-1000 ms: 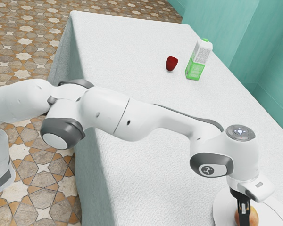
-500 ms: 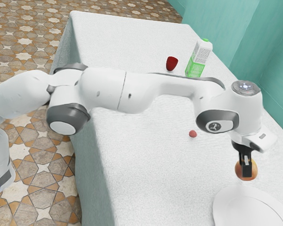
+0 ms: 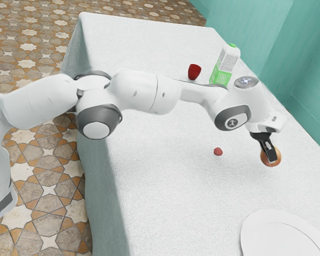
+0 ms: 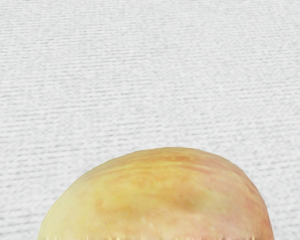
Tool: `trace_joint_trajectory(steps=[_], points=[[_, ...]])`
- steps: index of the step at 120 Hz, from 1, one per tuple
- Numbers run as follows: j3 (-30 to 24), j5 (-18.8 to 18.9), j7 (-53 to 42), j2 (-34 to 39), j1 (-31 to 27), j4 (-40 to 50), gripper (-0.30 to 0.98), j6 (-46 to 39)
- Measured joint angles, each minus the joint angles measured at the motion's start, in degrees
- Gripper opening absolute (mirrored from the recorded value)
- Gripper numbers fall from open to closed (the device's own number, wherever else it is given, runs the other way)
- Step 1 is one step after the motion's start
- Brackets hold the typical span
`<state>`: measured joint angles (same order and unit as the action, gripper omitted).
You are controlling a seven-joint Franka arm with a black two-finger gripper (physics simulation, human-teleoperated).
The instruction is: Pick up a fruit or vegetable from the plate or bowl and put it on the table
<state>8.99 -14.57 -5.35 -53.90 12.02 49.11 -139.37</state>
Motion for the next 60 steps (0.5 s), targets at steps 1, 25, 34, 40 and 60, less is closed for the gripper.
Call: trace_joint_trajectory(steps=[1,25,34,40,60], points=[[-0.3,0.0,0.0,-0.3,-0.2,0.0,0.47,-0.5],[-7.5,3.9,0.2,1.6,-3.4,-3.0,0.61,-0.5],[-7.9,9.3,0.5,4.7,-2.6,-3.6,0.63,6.3],[-8.3,11.5,1.0,7.1,-2.4,-3.5,0.64,16.7],[-9.7,12.3,4.6,14.7,-0.7,-3.3,0.66,59.4]])
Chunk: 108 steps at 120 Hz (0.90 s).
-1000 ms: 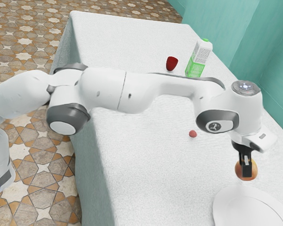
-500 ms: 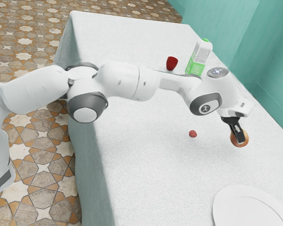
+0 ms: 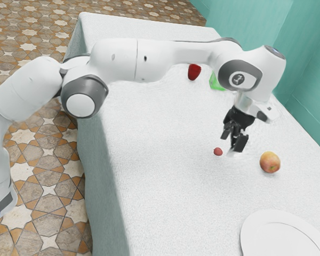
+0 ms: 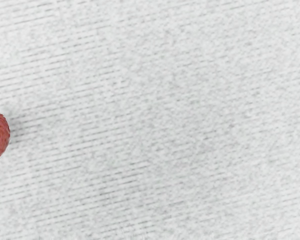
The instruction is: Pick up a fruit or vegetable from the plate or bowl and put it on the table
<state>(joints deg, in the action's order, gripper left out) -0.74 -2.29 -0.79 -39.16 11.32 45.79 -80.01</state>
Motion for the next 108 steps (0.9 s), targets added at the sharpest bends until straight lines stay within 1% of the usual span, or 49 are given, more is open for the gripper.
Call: trace_joint_trajectory(steps=[8,16,26,37,50,65,108], points=[[-0.1,-0.8,1.3,1.8,0.4,0.0,0.67,11.6],[-0.3,-1.2,2.5,2.3,0.4,0.0,0.67,19.9],[-0.4,-1.6,3.8,2.4,0.5,0.0,0.67,27.0],[-0.4,-1.8,5.0,2.5,0.6,0.0,0.67,32.2],[-0.4,-1.8,6.2,2.5,0.6,0.1,0.67,35.9],[-0.4,-1.9,7.4,2.4,0.6,0.1,0.67,38.2],[-0.4,-1.9,9.7,2.1,0.6,0.2,0.67,40.2]])
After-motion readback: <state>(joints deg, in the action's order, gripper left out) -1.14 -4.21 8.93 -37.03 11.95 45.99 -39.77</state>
